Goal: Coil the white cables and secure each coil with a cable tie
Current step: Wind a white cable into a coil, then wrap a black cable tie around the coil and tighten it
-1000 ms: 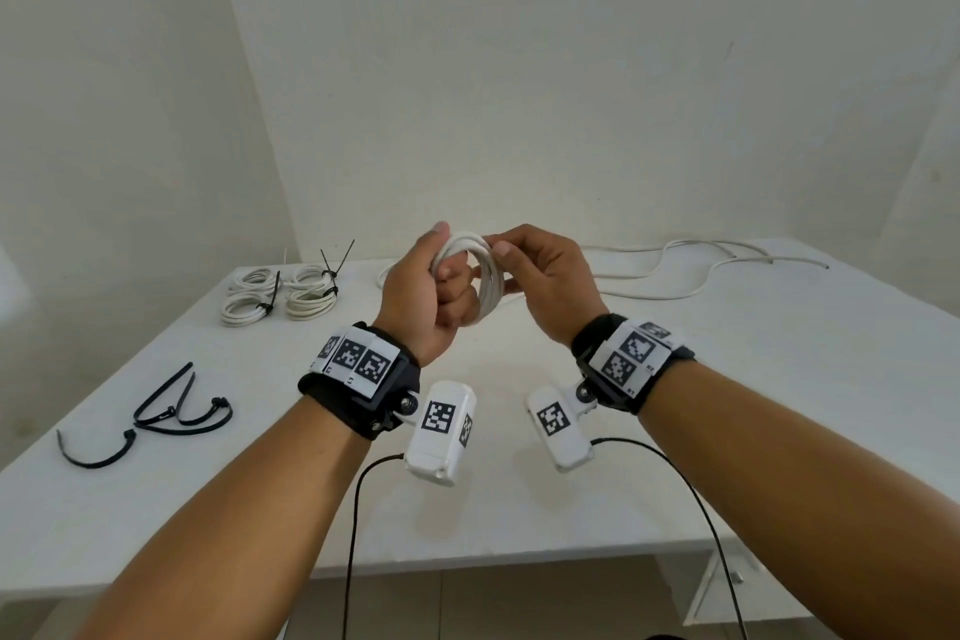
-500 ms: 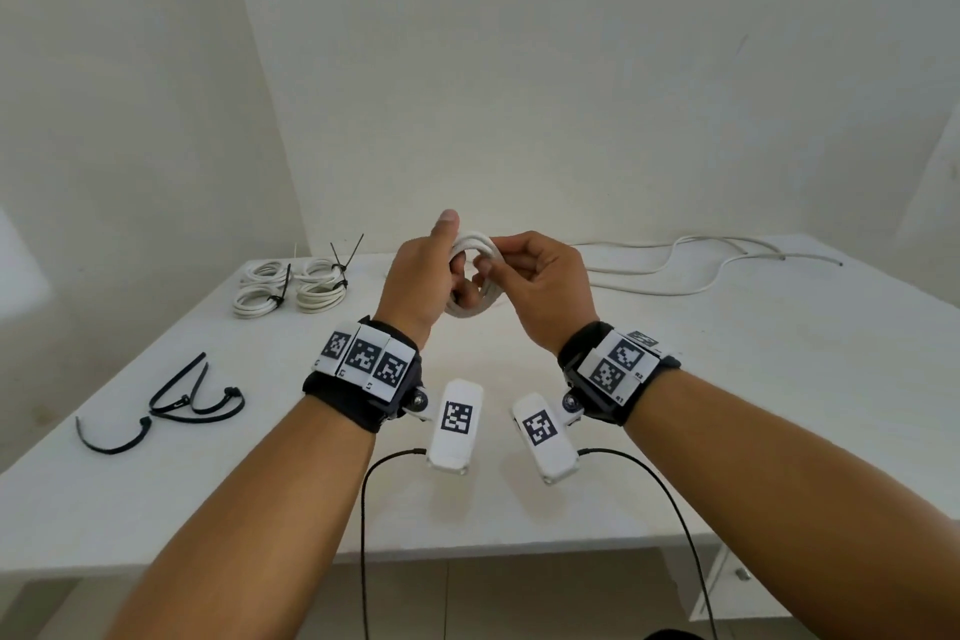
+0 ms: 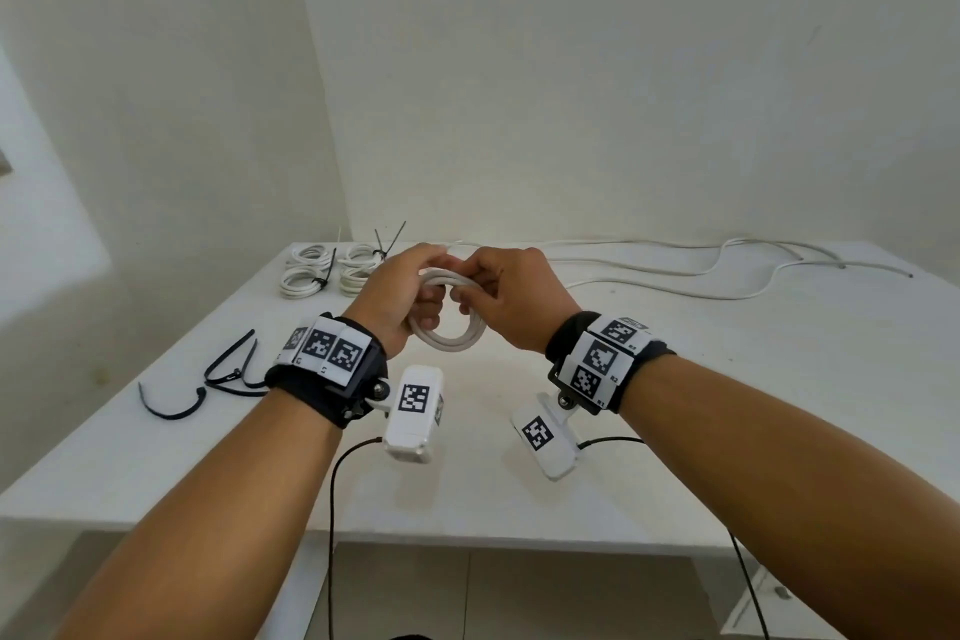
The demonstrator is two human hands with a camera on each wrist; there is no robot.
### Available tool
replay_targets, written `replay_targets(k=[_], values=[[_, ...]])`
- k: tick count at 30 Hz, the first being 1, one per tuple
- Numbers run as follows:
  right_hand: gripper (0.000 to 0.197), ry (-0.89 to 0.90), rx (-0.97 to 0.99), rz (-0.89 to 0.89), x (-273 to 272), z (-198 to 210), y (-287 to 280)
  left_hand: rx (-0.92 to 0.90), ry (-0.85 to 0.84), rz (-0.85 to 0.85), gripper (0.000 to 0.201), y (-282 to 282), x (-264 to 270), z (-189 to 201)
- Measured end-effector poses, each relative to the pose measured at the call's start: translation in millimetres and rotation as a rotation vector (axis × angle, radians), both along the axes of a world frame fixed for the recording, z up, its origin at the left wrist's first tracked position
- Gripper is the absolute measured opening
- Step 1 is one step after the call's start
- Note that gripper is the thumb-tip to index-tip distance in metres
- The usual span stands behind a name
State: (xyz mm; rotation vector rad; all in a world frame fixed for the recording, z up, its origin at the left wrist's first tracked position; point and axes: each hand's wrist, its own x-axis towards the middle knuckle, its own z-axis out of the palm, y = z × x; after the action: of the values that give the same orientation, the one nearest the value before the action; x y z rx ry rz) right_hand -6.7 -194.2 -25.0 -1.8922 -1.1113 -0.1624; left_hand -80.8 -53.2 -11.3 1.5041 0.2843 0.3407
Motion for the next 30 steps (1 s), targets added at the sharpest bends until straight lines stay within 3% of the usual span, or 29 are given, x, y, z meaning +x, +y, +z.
replay_targets(k=[3,10,14,16,18,24,28,30], values=[[0.006,0.076,0.028,0.049,-8.0,-1.5,28.0,0.119,-0.045,0.17,0.026,14.5,-6.1,-7.2],[0.01,0.185,-0.008,0.137,-35.5,-7.7,94.5,0.054,-0.027,0.366,0.019,73.8,-38.1,-30.4],[0.027,0.143,-0.13,0.218,-53.0,-10.9,136.2,0.018,-0.016,0.482,0.019,110.4,-66.2,-37.4],[0.036,0.224,-0.09,0.226,-58.4,-10.9,154.5,-0.03,-0.021,0.55,0.017,131.2,-81.3,-39.3],[0.032,0.308,-0.089,0.225,-59.7,-10.5,168.1,-0.107,-0.027,0.653,0.018,155.3,-97.1,-42.0],[0.017,-0.037,-0.585,0.275,-78.0,-24.6,208.3,-0.216,-0.073,0.814,0.025,201.6,-131.7,-51.2],[0.021,-0.058,-0.709,0.233,-78.7,-37.8,231.0,-0.221,-0.072,0.811,0.037,209.3,-138.0,-53.7],[0.022,-0.065,-0.762,0.217,-75.3,-44.0,236.2,-0.21,-0.066,0.81,0.032,210.7,-139.0,-54.8]])
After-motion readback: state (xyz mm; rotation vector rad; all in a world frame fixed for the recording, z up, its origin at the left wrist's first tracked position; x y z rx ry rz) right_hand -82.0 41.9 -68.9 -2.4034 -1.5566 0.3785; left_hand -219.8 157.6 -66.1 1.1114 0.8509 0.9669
